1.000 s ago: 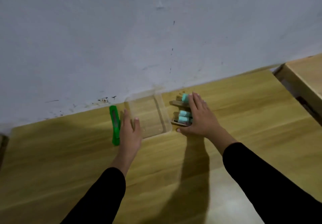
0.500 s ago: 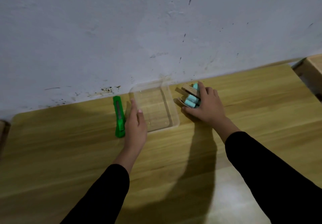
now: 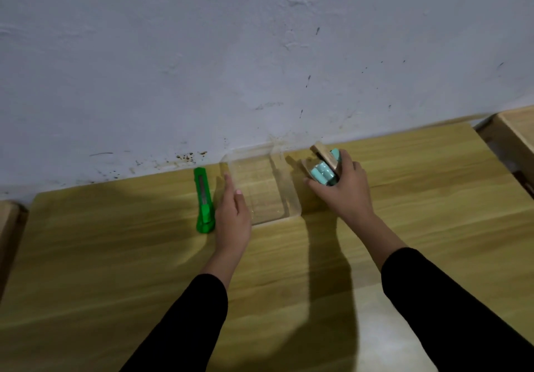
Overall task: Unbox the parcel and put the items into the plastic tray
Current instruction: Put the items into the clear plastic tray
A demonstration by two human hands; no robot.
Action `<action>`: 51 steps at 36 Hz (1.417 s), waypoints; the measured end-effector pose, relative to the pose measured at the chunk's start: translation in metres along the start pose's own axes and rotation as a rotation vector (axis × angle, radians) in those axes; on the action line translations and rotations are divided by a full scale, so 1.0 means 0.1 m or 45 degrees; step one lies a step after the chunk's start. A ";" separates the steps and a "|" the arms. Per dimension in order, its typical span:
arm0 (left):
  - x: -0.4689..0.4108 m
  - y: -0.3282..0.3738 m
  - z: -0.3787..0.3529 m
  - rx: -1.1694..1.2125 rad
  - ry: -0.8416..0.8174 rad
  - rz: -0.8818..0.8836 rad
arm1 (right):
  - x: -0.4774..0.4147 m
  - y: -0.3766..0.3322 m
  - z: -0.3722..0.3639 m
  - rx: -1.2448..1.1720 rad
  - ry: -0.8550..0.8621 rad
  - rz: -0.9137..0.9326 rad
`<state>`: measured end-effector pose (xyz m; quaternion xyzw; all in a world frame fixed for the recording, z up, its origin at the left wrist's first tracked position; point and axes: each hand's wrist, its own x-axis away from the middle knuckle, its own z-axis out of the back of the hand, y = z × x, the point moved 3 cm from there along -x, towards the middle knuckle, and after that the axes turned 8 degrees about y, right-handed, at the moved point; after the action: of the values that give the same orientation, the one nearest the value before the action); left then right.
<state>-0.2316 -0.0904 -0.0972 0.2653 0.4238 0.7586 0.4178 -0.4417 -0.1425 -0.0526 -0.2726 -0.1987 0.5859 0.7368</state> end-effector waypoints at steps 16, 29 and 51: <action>0.00 0.05 0.08 0.338 -0.092 0.157 | 0.34 -0.82 -0.57 0.513 -0.144 0.472; 0.01 0.06 0.08 0.426 -0.203 0.206 | 0.44 -0.85 -0.66 0.583 -0.446 0.509; -0.01 0.00 0.11 0.380 -0.247 0.215 | 0.51 -0.77 -0.81 0.162 -0.449 0.348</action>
<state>-0.2230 -0.0862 -0.0917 0.4307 0.4657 0.6905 0.3476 -0.3221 -0.1194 -0.0675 -0.1435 -0.2483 0.7302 0.6201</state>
